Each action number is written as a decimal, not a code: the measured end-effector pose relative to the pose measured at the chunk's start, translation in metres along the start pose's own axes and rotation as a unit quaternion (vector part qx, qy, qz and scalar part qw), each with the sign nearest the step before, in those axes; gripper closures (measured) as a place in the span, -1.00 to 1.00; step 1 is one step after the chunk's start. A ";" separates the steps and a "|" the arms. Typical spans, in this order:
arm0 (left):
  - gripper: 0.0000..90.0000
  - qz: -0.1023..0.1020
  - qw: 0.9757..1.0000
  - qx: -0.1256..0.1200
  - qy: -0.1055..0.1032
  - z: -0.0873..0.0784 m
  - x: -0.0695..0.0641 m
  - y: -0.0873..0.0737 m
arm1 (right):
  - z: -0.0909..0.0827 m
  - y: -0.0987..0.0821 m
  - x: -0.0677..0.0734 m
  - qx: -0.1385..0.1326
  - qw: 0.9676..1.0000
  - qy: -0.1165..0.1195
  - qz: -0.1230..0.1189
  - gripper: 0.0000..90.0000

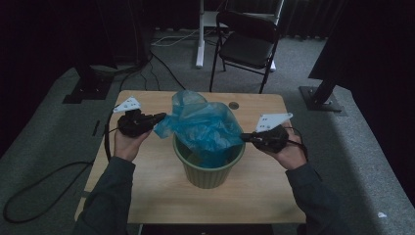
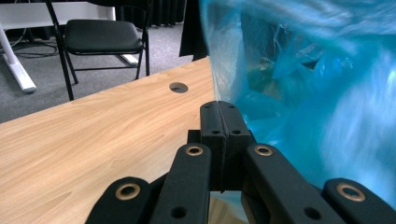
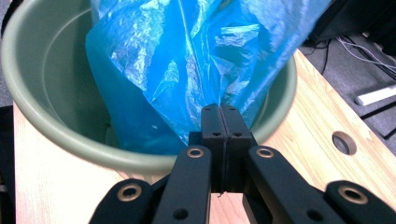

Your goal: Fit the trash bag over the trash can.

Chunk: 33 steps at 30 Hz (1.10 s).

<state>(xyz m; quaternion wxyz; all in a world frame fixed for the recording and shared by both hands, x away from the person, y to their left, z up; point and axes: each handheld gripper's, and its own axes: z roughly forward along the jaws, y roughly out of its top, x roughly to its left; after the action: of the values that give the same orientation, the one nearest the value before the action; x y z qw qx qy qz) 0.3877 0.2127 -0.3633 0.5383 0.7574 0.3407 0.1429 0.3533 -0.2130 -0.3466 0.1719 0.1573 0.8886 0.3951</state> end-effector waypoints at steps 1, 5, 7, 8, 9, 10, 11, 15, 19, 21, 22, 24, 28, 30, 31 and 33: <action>1.00 -0.001 1.000 0.000 0.001 -0.001 0.001 0.000 | -0.001 -0.001 -0.001 0.000 1.000 -0.001 0.001 1.00; 1.00 -0.004 1.000 -0.002 0.004 -0.002 0.003 -0.001 | -0.006 -0.007 -0.003 0.002 1.000 -0.005 0.007 1.00; 1.00 -0.003 1.000 -0.005 -0.001 -0.003 0.001 -0.001 | -0.008 -0.010 -0.004 0.002 1.000 -0.004 0.010 1.00; 1.00 -0.001 1.000 -0.006 -0.005 -0.002 -0.001 0.000 | -0.009 -0.010 -0.004 -0.001 1.000 -0.003 0.010 0.99; 1.00 0.004 1.000 -0.006 -0.007 -0.002 -0.003 0.001 | -0.010 -0.010 -0.004 -0.003 1.000 -0.001 0.012 0.92; 1.00 0.008 1.000 -0.004 -0.008 -0.001 -0.006 0.002 | -0.012 -0.009 -0.005 -0.007 1.000 0.002 0.014 0.75; 1.00 0.012 1.000 -0.003 -0.009 0.000 -0.008 0.003 | -0.013 -0.007 -0.005 -0.013 1.000 0.002 0.014 0.65; 1.00 0.024 1.000 -0.003 -0.016 0.004 -0.016 0.007 | -0.019 0.004 -0.006 -0.038 0.999 0.002 0.017 0.41; 1.00 0.030 0.999 -0.006 -0.024 0.006 -0.022 0.008 | -0.019 0.019 -0.006 -0.057 0.998 -0.010 0.021 0.31; 1.00 0.033 0.999 -0.006 -0.026 0.007 -0.024 0.008 | -0.016 0.027 -0.006 -0.063 0.998 -0.011 0.027 0.26; 1.00 0.035 0.999 -0.006 -0.028 0.007 -0.025 0.008 | -0.013 0.031 -0.006 -0.065 0.997 -0.013 0.030 0.23; 1.00 0.039 0.999 -0.004 -0.029 0.008 -0.028 0.008 | -0.008 0.039 -0.005 -0.072 0.997 -0.013 0.036 0.18; 0.99 0.045 0.998 -0.003 -0.033 0.009 -0.032 0.009 | 0.000 0.050 0.000 -0.088 0.995 -0.008 0.040 0.13; 0.99 0.048 0.998 -0.003 -0.033 0.008 -0.034 0.009 | 0.001 0.053 0.001 -0.094 0.994 -0.011 0.045 0.10; 0.99 0.049 0.998 -0.003 -0.034 0.008 -0.035 0.009 | 0.001 0.055 0.001 -0.095 0.994 -0.014 0.047 0.08; 0.99 0.050 0.998 -0.005 -0.035 0.008 -0.036 0.009 | 0.003 0.057 0.000 -0.090 0.994 -0.018 0.056 0.04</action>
<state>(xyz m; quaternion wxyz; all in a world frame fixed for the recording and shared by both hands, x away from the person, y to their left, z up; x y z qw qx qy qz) 0.3694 0.1813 -0.3532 0.5456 0.7755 0.2825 0.1453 0.3626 -0.1752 -0.3054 0.1790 0.1974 0.8360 0.4796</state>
